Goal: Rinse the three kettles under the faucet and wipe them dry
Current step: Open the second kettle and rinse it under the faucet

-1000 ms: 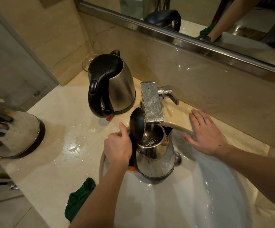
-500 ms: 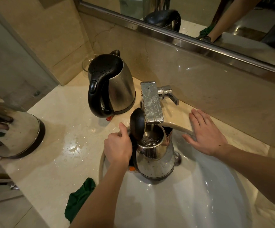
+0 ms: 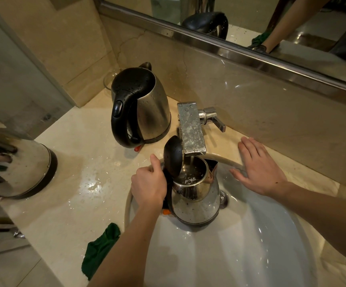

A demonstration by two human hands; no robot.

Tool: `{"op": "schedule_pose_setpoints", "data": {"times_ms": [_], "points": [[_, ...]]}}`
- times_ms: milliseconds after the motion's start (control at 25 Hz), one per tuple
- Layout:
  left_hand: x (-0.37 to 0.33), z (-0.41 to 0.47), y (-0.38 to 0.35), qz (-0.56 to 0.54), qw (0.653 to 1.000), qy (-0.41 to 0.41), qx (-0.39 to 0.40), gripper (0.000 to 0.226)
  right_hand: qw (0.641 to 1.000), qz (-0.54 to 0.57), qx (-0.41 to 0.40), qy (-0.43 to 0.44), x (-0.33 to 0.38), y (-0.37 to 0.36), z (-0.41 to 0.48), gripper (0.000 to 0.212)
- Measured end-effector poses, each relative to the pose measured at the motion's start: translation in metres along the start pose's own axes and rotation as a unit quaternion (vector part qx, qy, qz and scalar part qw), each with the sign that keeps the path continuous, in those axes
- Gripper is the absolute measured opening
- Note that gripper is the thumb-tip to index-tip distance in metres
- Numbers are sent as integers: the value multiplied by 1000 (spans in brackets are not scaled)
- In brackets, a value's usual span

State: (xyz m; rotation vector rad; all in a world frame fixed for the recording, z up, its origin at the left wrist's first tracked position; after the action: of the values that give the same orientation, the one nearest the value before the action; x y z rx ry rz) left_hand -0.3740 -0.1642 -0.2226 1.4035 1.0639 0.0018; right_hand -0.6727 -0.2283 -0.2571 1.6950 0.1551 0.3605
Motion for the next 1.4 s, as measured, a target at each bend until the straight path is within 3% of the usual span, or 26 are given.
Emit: {"op": "schedule_pose_setpoints", "data": {"times_ms": [1400], "points": [[0, 0, 0, 1, 1000, 3, 0, 68, 1000, 10, 1, -4, 0, 1, 0, 94]]}}
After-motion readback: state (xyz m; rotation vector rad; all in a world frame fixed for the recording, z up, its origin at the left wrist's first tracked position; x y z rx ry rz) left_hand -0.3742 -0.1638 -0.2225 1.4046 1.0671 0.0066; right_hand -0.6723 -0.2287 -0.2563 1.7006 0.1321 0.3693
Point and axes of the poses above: each hand's wrist, its own z-axis towards the middle knuckle, its own y-axis out of the back of the hand, x = y × z, the point moved 6 cm from there along z, towards the middle knuckle, and after that the axes turned 11 degrees about z, right-handed, at the moved point
